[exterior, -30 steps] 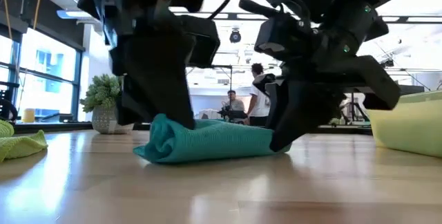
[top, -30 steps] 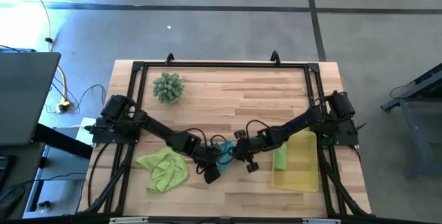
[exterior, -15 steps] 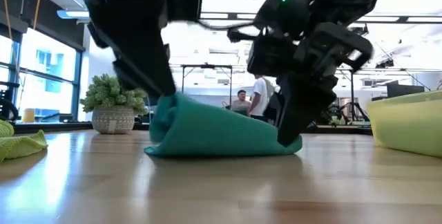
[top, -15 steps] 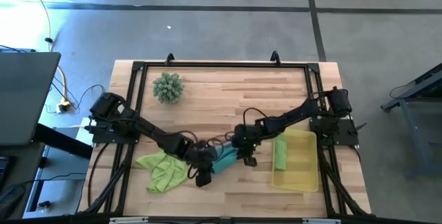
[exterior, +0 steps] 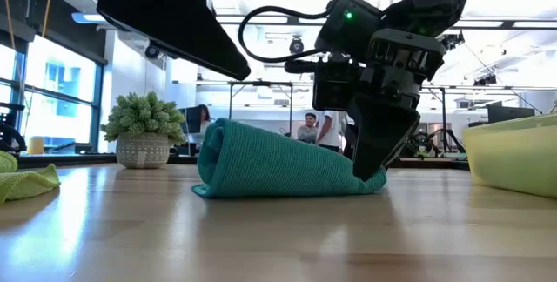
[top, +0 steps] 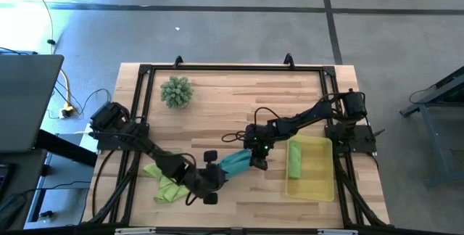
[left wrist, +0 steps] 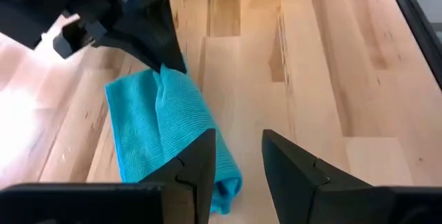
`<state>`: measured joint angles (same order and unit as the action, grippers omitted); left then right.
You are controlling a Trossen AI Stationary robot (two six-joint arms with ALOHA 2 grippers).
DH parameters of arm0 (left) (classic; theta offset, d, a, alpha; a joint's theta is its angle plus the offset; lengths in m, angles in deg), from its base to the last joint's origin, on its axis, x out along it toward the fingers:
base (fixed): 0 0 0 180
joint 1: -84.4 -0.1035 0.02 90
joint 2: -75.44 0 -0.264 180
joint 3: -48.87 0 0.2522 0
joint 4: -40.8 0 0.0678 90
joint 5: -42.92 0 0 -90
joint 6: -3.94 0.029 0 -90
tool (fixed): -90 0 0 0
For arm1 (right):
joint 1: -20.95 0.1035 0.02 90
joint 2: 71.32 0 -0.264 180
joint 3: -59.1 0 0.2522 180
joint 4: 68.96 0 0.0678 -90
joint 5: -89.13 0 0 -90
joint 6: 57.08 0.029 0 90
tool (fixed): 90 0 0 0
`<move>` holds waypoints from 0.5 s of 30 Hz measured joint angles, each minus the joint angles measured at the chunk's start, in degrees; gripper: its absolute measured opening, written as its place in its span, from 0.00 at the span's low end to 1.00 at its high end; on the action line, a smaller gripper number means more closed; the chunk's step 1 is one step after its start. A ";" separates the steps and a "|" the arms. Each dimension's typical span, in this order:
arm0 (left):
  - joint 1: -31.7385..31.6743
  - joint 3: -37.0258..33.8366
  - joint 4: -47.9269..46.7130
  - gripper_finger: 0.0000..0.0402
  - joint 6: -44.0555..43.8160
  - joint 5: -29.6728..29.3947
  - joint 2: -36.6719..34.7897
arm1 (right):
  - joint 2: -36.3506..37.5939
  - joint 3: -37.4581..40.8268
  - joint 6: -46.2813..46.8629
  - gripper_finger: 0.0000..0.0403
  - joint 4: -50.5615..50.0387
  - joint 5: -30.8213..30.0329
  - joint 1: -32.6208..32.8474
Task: Roll microfiber towels into tight, uniform cylinder then place into a basket
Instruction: Roll the blue cloth
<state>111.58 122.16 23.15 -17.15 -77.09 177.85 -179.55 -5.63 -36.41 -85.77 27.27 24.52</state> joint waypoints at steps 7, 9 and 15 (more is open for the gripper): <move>0.21 0.17 1.86 0.27 0.30 -2.50 1.74 | 0.00 0.02 1.19 0.03 0.13 -0.42 0.02; -0.31 0.07 2.08 0.28 0.25 -1.77 3.53 | 0.00 0.08 1.57 0.04 0.39 -0.42 0.02; -1.79 0.07 1.95 0.36 -0.53 -1.45 8.05 | 0.00 0.09 1.61 0.05 0.56 -0.45 0.00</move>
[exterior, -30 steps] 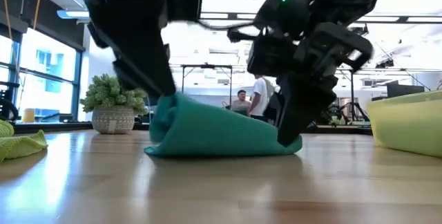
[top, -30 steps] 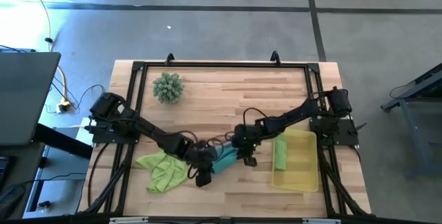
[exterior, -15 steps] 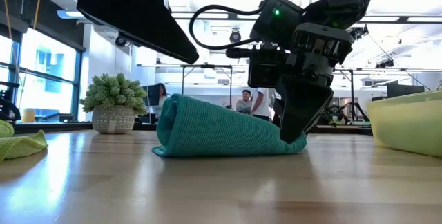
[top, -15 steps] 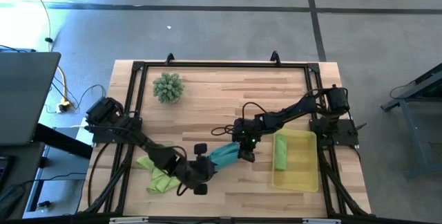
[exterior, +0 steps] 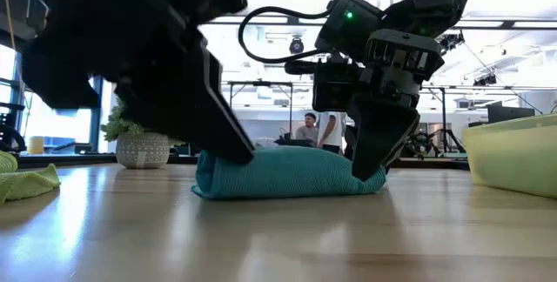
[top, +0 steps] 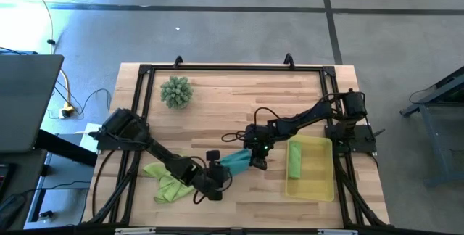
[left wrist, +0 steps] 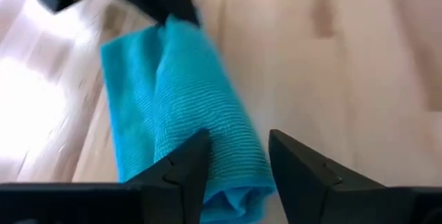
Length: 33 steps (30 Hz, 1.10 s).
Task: Roll microfiber towels into tight, uniform cylinder then place into a basket
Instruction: Roll the blue cloth
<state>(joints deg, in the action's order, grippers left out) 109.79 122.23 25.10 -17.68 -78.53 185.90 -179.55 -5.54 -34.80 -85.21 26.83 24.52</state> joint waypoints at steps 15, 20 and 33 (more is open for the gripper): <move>-1.89 0.40 -4.29 0.43 -25.18 4.79 4.39 | 2.92 0.24 -11.34 0.12 -0.01 2.46 -0.13; -1.82 0.44 -4.77 0.43 -30.03 5.68 4.39 | 10.42 0.24 -22.29 0.26 -5.70 -3.95 0.63; -2.78 0.17 -3.89 0.43 -32.22 6.24 4.32 | 14.88 1.26 -48.93 0.39 -5.28 -35.83 19.03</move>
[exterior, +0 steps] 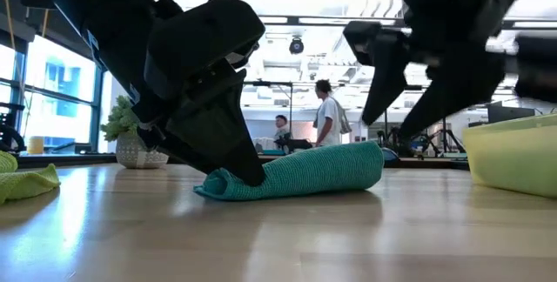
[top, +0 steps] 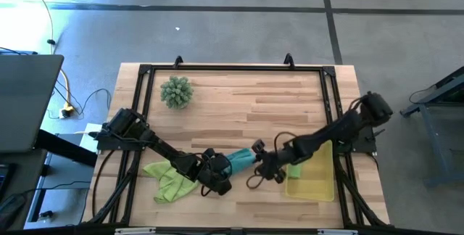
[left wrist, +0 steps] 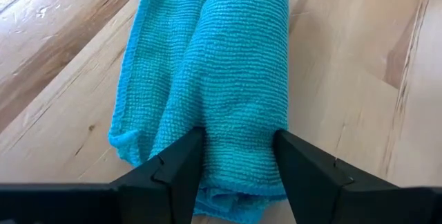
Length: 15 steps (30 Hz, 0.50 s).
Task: Roll microfiber towels into tight, uniform cylinder then place into a basket
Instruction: Roll the blue cloth
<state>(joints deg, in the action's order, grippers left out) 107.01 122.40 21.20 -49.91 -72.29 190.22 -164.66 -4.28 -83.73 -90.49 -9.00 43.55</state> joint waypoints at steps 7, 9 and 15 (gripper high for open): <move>-0.01 0.00 0.06 0.43 -0.04 -0.04 0.00 | -7.51 0.05 -0.84 0.39 5.36 -11.34 1.40; 0.00 0.00 0.07 0.43 -0.04 -0.09 0.00 | -9.16 -0.04 -0.83 0.39 6.93 -13.39 1.00; 0.04 -0.07 0.38 0.43 -0.09 -0.11 -0.26 | -12.45 -0.27 2.33 0.39 8.17 -12.53 -1.22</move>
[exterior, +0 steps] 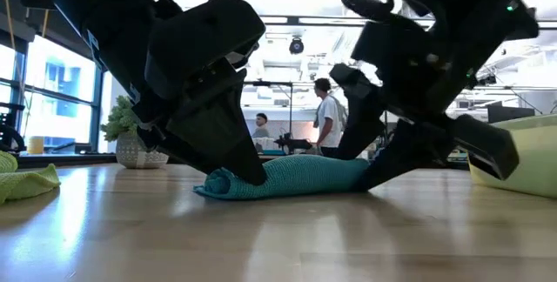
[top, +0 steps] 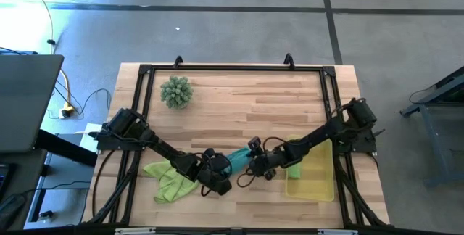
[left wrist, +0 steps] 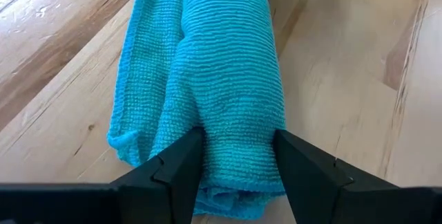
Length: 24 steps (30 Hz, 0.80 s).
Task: Roll microfiber towels into tight, uniform cylinder then place into a basket
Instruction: Roll the blue cloth
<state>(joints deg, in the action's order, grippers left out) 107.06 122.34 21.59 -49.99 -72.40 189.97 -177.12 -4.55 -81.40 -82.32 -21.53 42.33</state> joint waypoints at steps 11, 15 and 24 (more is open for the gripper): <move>0.21 -0.41 -0.75 0.43 2.09 6.73 -7.15 | -1.40 -0.20 10.92 0.20 -1.68 10.29 -4.73; 0.72 -0.37 -0.69 0.43 5.00 7.90 -8.68 | -1.36 -0.22 13.67 0.10 -1.73 13.27 -6.07; 2.73 -0.29 4.50 0.43 21.13 -3.79 -9.10 | -1.17 -0.31 25.13 0.05 -1.53 29.64 -10.66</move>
<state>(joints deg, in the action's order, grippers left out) 109.79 122.04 26.09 -28.87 -76.19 180.87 -178.28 -4.86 -56.27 -83.85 8.10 31.68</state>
